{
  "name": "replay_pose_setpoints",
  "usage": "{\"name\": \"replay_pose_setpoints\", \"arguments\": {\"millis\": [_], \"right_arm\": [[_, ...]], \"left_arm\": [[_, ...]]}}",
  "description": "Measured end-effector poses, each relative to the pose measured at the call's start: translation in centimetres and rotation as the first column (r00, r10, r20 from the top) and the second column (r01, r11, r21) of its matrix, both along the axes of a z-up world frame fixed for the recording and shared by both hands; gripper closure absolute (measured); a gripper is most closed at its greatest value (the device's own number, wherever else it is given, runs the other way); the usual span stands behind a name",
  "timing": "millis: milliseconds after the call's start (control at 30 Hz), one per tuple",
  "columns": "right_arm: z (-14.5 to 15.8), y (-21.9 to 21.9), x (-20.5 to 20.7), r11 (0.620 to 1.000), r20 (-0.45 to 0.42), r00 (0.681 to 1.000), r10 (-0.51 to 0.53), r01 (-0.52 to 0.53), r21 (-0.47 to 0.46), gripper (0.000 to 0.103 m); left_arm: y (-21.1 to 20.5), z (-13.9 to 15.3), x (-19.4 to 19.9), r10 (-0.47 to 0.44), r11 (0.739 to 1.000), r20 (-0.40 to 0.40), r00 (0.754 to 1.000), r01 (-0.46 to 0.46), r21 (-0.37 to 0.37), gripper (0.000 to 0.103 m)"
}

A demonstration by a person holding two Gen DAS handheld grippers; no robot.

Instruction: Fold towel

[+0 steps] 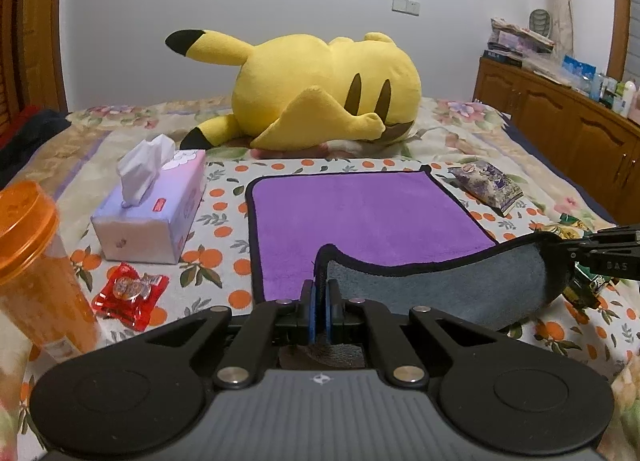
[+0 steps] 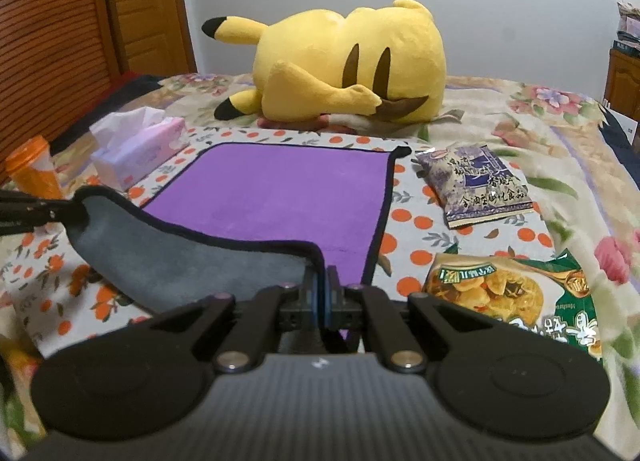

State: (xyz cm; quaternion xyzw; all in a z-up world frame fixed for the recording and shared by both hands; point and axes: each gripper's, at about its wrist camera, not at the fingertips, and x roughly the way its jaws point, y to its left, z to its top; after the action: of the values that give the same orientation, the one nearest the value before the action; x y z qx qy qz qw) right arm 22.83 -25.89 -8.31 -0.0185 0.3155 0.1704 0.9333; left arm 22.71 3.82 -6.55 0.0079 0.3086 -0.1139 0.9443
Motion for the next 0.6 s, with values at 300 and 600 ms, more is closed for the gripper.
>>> {"name": "replay_pose_setpoints", "arguments": {"millis": [300,600], "right_arm": [[-0.4,0.4,1.0,0.999,0.024,1.000,0.009,-0.008,-0.031,0.100],[-0.7,0.6,2.2,0.999,0.047,0.999,0.013,-0.011,-0.052,0.100]], "left_arm": [[-0.2,0.0,1.1,-0.004,1.000,0.012,1.000,0.004,0.003,0.098],[-0.1,0.1,2.7,0.001,1.000,0.028,1.000,-0.001,0.012,0.098]]}}
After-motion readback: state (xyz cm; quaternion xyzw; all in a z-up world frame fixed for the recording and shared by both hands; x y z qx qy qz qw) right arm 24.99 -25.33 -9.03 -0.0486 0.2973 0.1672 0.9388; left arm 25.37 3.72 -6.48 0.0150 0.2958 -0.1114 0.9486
